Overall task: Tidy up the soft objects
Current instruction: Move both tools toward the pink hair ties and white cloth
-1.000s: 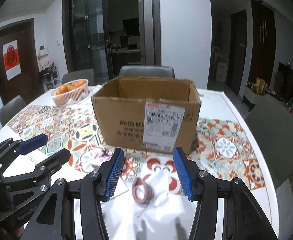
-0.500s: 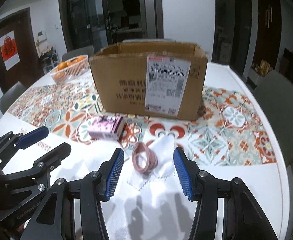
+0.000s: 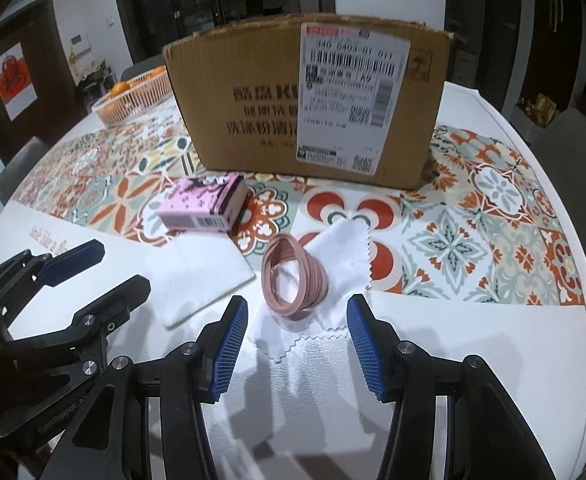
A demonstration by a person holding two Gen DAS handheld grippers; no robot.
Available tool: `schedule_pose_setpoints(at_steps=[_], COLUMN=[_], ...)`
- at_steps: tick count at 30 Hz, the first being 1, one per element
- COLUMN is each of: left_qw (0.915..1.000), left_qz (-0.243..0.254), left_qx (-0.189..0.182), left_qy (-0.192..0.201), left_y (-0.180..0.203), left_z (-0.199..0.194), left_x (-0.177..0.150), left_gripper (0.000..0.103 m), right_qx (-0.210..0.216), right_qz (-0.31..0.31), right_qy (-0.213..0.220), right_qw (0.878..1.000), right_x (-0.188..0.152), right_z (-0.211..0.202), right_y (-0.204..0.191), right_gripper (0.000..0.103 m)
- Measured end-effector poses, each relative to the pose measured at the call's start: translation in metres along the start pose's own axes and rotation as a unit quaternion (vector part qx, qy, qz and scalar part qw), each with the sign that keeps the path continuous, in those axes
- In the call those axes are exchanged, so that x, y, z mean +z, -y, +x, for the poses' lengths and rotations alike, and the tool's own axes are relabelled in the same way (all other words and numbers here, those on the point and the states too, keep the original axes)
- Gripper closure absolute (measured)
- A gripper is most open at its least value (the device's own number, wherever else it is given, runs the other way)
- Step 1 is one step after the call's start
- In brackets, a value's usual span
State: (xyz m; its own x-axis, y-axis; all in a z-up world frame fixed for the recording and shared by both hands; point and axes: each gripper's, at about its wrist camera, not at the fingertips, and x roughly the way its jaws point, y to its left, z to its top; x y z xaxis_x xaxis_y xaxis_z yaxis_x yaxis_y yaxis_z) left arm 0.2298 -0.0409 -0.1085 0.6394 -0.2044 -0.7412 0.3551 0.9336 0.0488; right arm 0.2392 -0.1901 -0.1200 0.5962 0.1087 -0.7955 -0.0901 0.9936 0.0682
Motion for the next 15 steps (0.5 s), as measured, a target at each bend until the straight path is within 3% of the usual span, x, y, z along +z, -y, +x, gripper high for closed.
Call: schedule_pose_setpoints(at_steps=[15], left_qw=[0.9990], left_qz=[-0.005], left_qx=[-0.025], left_qy=[-0.037], left_y=[0.001], left_z=[0.036], left_x=[0.001], left_gripper=[0.049], right_qx=[-0.010], right_qz=[-0.021], right_qy=[-0.019], right_qw=[1.000], right_x=[0.005], right_z=[0.025], right_y=[0.005], right_gripper=[0.050])
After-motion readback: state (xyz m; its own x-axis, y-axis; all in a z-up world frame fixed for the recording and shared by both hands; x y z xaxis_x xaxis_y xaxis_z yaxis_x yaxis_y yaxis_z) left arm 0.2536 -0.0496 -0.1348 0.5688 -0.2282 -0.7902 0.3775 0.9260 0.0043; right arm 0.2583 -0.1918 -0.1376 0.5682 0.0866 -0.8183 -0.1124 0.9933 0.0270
